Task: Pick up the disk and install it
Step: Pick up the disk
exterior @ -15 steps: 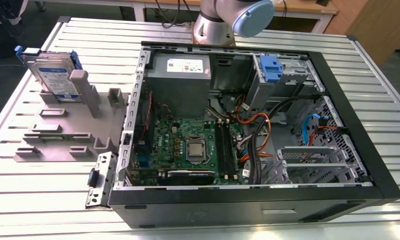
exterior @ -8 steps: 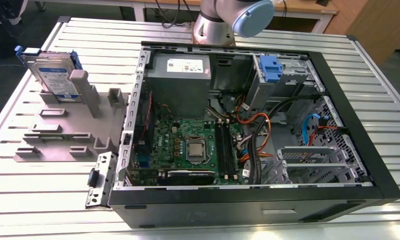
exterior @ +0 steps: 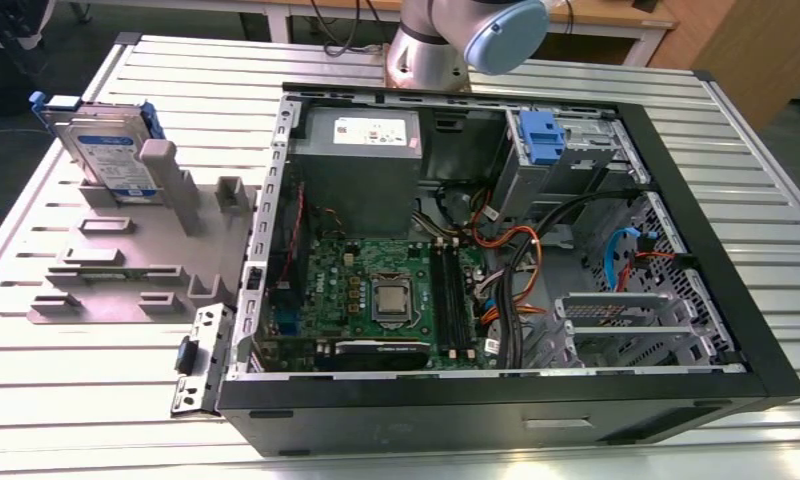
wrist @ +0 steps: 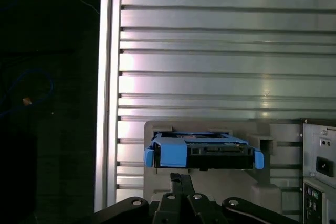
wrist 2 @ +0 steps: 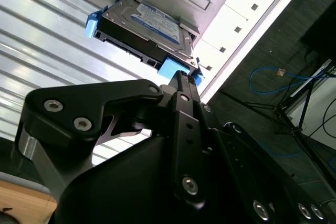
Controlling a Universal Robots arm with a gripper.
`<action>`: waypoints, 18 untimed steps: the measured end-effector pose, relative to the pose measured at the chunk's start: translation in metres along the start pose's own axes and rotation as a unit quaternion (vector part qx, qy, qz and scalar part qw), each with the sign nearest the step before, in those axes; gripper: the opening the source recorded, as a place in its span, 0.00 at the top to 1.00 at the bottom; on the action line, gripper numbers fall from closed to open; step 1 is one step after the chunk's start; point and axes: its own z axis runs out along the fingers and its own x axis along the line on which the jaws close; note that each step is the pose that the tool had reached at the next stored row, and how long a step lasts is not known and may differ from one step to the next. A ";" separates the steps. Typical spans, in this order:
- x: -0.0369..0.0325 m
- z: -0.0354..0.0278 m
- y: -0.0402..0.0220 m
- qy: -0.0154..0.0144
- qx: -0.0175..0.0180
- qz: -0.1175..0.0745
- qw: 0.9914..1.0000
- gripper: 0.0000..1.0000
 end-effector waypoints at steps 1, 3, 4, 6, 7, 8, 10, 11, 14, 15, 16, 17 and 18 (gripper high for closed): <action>0.0000 0.0000 0.0000 0.000 0.000 0.000 1.000 0.89; 0.0000 0.0000 0.0000 0.000 0.000 0.000 1.000 0.89; 0.0000 0.0000 0.0000 0.000 0.000 0.000 1.000 0.89; 0.0000 0.0000 0.0000 0.000 0.000 0.000 1.000 0.89; 0.0000 0.0000 0.0000 0.000 0.000 -0.001 1.000 0.89; 0.0000 0.0000 0.0000 0.000 0.000 -0.002 1.000 0.89; 0.0000 0.0000 0.0000 0.000 0.000 -0.004 1.000 0.89; 0.0000 0.0000 0.0000 0.000 0.000 -0.005 1.000 0.89; 0.0000 0.0000 0.0000 0.000 0.000 -0.011 1.000 0.89; 0.0000 0.0000 0.0000 0.001 0.000 -0.012 1.000 0.89; 0.0000 0.0000 0.0000 0.001 0.000 -0.014 1.000 0.89; 0.0000 0.0000 0.0000 0.001 0.000 -0.016 1.000 0.89; 0.0000 0.0000 0.0000 0.001 0.000 -0.017 1.000 0.89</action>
